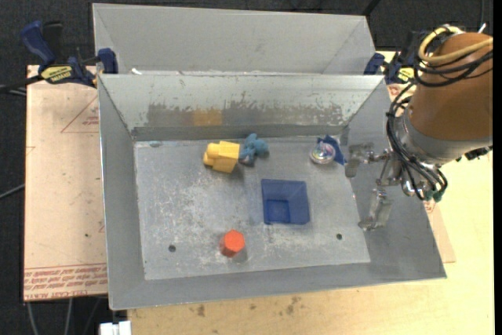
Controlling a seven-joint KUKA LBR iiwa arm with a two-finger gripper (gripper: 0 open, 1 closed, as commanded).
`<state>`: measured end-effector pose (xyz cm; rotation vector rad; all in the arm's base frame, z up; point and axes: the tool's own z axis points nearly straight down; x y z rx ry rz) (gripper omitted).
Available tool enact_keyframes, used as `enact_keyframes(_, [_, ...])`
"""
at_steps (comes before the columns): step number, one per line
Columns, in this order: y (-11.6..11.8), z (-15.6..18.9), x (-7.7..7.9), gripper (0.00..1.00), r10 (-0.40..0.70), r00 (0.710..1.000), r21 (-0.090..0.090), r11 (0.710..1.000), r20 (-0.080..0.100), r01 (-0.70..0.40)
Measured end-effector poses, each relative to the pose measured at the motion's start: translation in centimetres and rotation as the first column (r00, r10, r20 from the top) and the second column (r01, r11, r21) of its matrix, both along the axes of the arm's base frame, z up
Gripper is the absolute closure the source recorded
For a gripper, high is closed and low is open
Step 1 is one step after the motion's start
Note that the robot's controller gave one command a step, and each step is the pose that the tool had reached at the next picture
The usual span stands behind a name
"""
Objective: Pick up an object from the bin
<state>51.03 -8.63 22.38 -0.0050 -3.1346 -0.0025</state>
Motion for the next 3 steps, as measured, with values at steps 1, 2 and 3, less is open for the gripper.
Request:
enact_keyframes(1, [11.1, -15.8, 1.2, 0.0, -0.163, 0.987, 0.001, 0.987, 0.002, 0.163])
enact_keyframes(2, [8.0, -12.2, 2.1, 0.0, -0.185, 0.983, -0.001, 0.983, 0.012, 0.185])
enact_keyframes(3, [8.8, -12.4, 3.2, 0.0, -0.215, 0.977, 0.0, 0.977, 0.009, 0.215])
